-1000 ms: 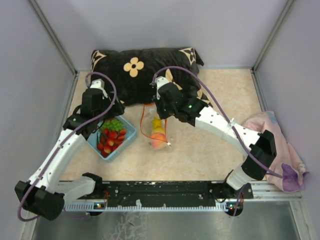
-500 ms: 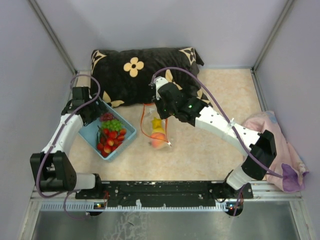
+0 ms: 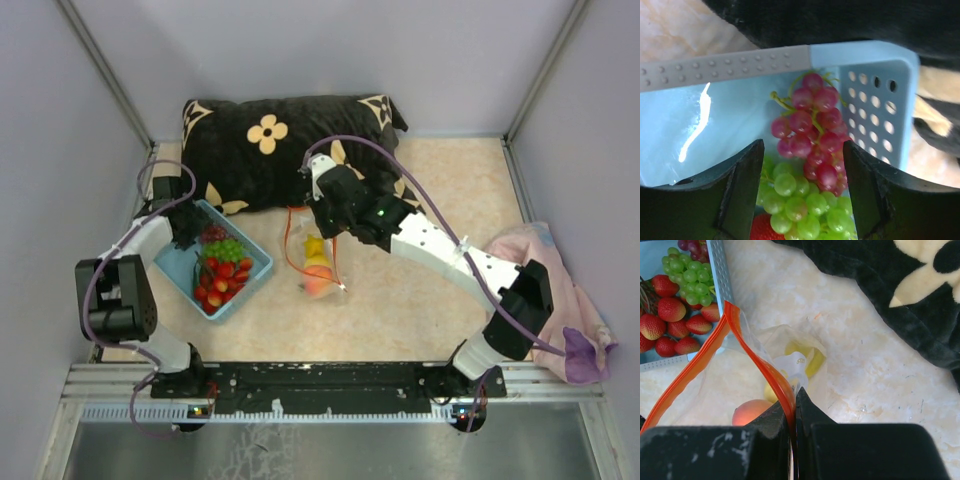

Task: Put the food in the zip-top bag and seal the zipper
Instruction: Pick up the fake fruit from the bin.

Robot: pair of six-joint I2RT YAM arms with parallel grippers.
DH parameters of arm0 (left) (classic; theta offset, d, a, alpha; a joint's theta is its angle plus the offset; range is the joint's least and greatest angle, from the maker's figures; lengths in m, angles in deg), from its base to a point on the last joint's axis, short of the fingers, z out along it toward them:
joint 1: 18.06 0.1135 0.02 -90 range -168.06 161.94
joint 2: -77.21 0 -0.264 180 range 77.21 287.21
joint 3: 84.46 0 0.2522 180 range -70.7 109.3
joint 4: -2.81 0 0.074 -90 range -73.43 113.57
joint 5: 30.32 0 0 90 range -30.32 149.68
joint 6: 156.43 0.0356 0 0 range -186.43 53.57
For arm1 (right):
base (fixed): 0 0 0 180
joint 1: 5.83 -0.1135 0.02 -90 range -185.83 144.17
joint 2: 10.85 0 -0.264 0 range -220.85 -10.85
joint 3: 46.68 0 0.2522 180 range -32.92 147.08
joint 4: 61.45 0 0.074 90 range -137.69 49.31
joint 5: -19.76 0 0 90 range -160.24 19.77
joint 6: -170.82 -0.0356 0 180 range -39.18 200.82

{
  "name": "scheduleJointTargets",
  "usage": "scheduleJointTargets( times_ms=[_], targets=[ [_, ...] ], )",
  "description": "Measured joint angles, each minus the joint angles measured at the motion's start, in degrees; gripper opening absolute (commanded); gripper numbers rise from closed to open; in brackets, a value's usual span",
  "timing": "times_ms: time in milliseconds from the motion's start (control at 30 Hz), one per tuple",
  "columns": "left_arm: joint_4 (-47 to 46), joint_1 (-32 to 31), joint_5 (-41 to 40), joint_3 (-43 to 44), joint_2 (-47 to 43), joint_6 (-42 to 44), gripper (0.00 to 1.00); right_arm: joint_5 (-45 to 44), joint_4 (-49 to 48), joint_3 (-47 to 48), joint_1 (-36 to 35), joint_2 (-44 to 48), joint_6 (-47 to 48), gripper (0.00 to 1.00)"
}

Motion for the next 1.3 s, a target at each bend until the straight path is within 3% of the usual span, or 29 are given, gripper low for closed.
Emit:
scheduleJointTargets(
  times_ms=[267, 400, 600, 900, 1300],
  targets=[
    [-1.0, 0.3, -1.1, 2.7, 8.9, -1.6, 0.72, 0.8, -0.1, -0.7, 0.1, 0.0, 0.5, 0.04],
    [-1.9, 0.3, -1.0, 5.2, 12.1, -1.9, 0.66, 1.0, -0.2, -0.7, 0.3, 0.0, 1.0, 0.04],
    [-2.4, 0.3, -1.0, 6.6, 13.9, -2.1, 0.36, 1.0, -0.2, -0.7, 0.9, 0.0, 1.4, 0.04],
    [-2.4, 0.3, -2.2, 4.5, 9.9, -0.6, 0.01, 1.3, -0.2, -0.7, 1.4, 0.0, 1.5, 0.04],
    [-1.9, 0.4, -4.0, 1.7, -5.6, 5.9, 0.00, 2.4, -0.2, -0.7, 1.5, 0.0, 1.4, 0.03]
  ],
)
